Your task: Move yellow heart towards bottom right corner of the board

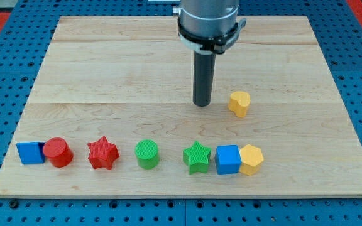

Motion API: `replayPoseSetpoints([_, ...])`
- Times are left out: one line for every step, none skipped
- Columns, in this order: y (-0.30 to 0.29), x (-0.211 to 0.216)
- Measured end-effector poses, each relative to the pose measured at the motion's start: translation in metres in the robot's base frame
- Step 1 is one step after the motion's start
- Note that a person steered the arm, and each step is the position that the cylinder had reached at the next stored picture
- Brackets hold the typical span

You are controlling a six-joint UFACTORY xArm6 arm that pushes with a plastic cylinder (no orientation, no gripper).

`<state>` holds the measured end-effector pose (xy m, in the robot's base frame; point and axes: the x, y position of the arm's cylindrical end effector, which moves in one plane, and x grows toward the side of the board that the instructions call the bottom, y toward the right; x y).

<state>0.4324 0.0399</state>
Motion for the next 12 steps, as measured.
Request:
replayPoseSetpoints([0.035, -0.014])
replayPoseSetpoints([0.074, 0.020])
replayPoseSetpoints([0.094, 0.057])
replayPoseSetpoints([0.100, 0.085])
replayPoseSetpoints([0.112, 0.083])
replayPoseSetpoints([0.122, 0.068])
replayPoseSetpoints([0.165, 0.068])
replayPoseSetpoints([0.183, 0.081])
replayPoseSetpoints([0.183, 0.100])
replayPoseSetpoints([0.186, 0.080])
replayPoseSetpoints([0.175, 0.058])
replayPoseSetpoints([0.151, 0.065])
